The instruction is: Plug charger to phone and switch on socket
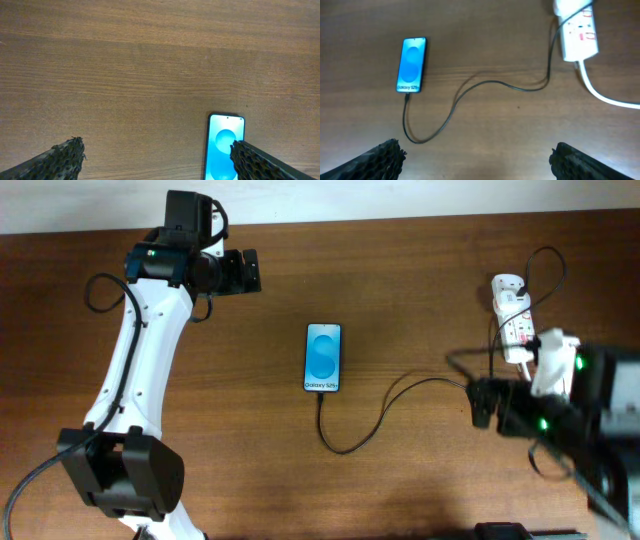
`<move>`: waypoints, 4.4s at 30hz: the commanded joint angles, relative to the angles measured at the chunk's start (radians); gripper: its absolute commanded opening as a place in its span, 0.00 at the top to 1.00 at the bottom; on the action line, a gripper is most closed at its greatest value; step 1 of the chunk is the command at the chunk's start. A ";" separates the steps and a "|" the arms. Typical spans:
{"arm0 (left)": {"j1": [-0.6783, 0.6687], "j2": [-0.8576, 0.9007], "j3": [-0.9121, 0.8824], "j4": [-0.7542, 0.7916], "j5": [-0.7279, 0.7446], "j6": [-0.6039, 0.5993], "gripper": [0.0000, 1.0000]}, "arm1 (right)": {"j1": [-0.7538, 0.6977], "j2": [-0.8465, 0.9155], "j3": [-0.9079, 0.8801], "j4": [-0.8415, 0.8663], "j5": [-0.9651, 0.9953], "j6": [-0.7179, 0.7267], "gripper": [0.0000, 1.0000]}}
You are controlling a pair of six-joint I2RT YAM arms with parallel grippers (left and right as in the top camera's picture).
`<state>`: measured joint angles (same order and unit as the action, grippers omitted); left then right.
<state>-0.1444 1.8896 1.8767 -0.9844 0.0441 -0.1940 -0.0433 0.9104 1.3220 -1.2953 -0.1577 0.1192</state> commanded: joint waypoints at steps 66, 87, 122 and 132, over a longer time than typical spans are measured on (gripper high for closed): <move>0.003 0.002 -0.005 -0.001 -0.007 0.008 0.01 | 0.115 -0.907 -1.316 1.214 0.148 -0.138 0.02; 0.003 0.002 -0.005 -0.002 -0.007 0.009 0.01 | 0.115 -0.907 -1.316 1.215 0.148 -0.138 0.02; 0.003 -0.889 -0.938 0.066 -0.237 0.009 0.01 | 0.115 -0.907 -1.316 1.215 0.148 -0.138 0.02; 0.010 -1.460 -1.251 0.236 -0.193 0.035 0.01 | 0.115 -0.907 -1.316 1.215 0.147 -0.138 0.02</move>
<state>-0.1432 0.4992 0.6666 -0.7647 -0.1726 -0.1928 0.0620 0.0101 0.0109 -0.0746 -0.0219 -0.0128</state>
